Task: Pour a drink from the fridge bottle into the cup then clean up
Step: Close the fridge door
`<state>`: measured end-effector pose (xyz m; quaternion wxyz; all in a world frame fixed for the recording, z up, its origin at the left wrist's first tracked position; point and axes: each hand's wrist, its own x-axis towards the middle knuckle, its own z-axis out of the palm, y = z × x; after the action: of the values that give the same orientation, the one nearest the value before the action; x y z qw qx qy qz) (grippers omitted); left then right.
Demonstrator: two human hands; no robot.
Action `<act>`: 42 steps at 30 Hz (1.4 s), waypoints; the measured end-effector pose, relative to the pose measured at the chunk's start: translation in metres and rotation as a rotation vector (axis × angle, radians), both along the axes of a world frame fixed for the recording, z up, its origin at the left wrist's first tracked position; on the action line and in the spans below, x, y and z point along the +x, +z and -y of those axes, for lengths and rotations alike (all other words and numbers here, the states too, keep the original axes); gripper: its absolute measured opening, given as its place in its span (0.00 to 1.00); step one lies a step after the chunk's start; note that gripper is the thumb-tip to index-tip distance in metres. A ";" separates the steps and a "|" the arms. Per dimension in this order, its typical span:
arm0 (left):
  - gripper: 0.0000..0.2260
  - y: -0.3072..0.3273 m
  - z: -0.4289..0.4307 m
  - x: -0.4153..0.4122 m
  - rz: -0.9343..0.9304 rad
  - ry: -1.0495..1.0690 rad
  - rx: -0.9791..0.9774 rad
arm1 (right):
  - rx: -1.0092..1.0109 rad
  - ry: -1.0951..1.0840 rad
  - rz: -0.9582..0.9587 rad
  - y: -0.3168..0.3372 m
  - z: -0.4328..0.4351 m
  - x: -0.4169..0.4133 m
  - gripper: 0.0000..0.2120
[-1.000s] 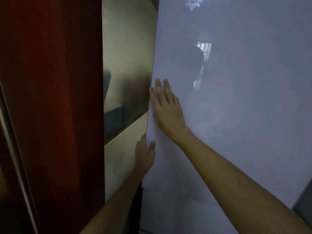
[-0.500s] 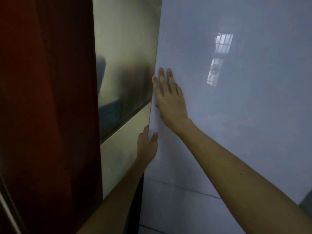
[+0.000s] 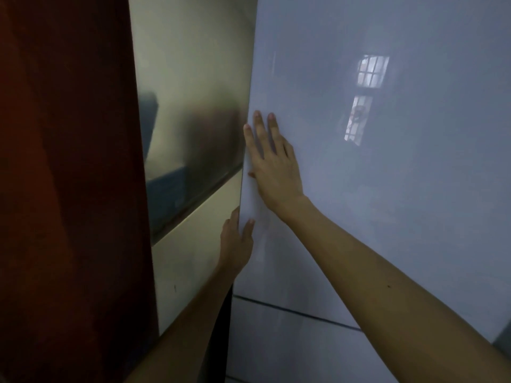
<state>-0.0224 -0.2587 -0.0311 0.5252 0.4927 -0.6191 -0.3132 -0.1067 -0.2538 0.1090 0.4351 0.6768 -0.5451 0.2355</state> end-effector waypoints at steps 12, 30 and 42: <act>0.33 0.035 -0.049 0.009 0.460 0.082 -0.125 | 0.193 0.027 0.116 -0.019 -0.053 -0.019 0.35; 0.28 0.059 -0.154 0.003 1.039 -0.053 0.040 | 0.940 -0.306 0.328 -0.046 -0.202 -0.070 0.27; 0.25 0.049 -0.266 -0.001 1.126 -0.288 -0.034 | 0.878 -0.498 0.523 -0.072 -0.360 -0.066 0.26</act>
<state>-0.0231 0.0069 0.0180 0.0750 0.4854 -0.8689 -0.0613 -0.1728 0.1063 0.0369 0.0060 0.5646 -0.8245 0.0370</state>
